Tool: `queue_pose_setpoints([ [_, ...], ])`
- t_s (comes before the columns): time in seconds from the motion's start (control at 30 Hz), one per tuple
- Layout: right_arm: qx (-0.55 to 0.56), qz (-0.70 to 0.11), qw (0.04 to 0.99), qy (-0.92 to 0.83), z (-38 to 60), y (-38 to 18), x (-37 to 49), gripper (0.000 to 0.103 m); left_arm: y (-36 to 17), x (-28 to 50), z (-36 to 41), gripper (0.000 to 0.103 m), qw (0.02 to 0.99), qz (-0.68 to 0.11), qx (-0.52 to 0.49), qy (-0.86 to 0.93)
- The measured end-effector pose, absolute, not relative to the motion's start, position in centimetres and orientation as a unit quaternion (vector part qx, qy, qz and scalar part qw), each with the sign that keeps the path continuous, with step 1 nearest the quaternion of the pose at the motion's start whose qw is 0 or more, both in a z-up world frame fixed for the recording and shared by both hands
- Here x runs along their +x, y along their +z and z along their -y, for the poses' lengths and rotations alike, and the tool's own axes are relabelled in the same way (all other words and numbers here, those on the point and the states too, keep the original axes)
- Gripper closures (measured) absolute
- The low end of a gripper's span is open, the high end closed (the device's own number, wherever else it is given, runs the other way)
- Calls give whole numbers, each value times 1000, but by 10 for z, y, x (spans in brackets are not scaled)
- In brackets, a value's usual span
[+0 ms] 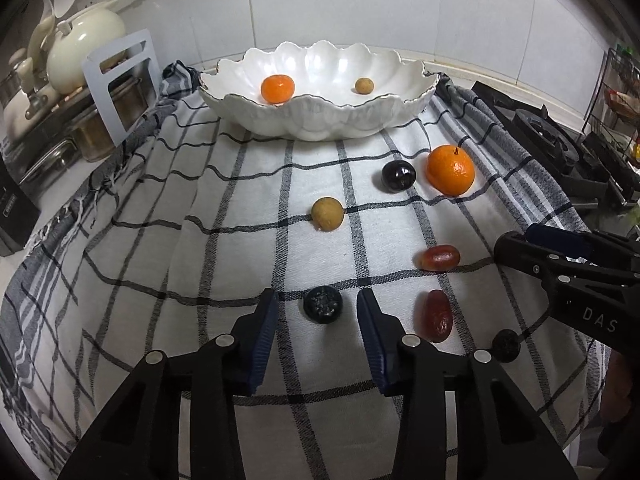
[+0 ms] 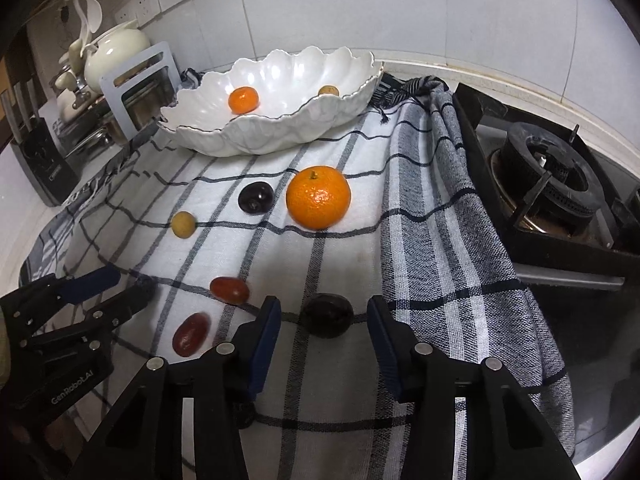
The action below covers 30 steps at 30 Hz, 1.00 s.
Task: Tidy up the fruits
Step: 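Grasp a dark purple plum with the right gripper while the left gripper grasps another plum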
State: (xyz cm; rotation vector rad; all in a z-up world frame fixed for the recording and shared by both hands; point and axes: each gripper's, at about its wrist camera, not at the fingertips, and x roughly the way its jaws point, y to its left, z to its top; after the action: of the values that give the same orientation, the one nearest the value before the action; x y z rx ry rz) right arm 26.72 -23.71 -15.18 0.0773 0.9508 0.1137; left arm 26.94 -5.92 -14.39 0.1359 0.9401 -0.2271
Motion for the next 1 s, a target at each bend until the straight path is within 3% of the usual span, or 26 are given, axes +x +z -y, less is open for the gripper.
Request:
queue_pose_setpoints([
  [0.3, 44, -465, 882, 56, 237, -158, 270, 62, -152, 275, 62, 75, 875, -465, 67, -118],
  [0.53, 43, -472, 879, 58, 237, -164, 270, 71, -156, 275, 65, 78, 873, -468, 71, -118],
  [1.0, 34, -456, 887, 67, 237, -153, 261, 72, -144, 270, 63, 80, 885, -448, 56, -111],
])
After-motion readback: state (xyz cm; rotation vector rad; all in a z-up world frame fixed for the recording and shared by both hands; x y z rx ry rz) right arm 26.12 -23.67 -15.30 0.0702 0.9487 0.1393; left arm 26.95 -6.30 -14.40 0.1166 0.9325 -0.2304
